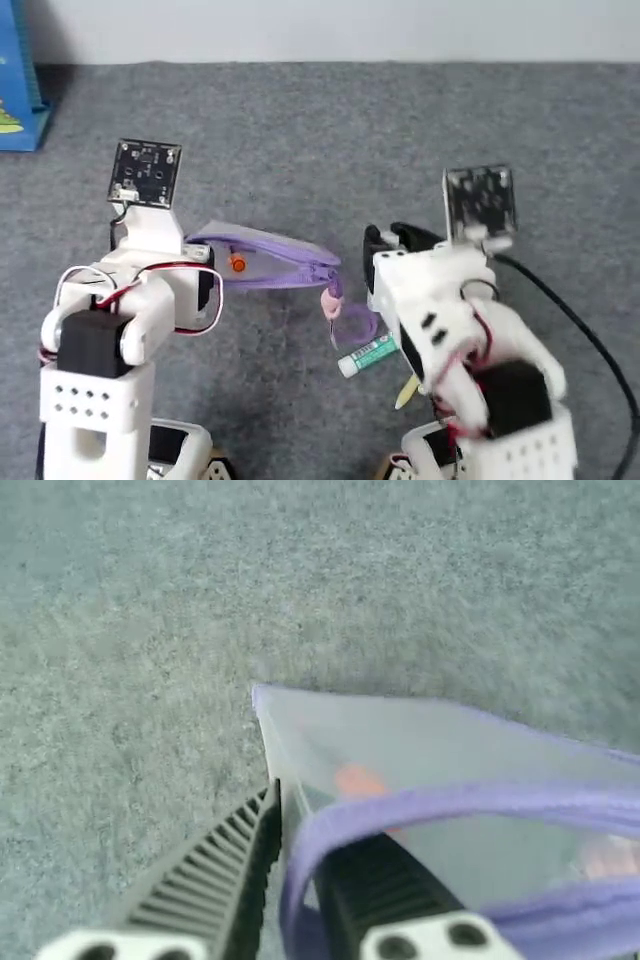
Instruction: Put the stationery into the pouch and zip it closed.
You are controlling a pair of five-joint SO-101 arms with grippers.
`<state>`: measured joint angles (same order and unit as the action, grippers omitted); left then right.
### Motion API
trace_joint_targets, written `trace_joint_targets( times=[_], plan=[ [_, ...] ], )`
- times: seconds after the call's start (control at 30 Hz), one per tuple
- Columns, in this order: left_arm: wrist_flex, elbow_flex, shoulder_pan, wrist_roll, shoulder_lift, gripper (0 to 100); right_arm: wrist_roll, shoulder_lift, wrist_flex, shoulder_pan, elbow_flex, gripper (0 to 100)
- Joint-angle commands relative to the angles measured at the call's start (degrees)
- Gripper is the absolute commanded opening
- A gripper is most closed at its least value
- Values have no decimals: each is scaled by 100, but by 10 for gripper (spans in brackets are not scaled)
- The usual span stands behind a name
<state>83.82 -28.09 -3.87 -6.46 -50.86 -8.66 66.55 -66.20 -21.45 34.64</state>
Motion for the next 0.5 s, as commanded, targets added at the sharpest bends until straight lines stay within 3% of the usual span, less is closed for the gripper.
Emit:
trace_joint_targets(
  times=[0.0,0.17,0.47],
  plan=[
    [62,541,-44,-44,35,12,255,576,497,-382,-237,8],
    [114,637,-193,-35,35,12,290,892,1402,-998,176,8],
    [70,391,-343,-35,35,12,923,1262,4374,-1895,1890,8]
  ],
)
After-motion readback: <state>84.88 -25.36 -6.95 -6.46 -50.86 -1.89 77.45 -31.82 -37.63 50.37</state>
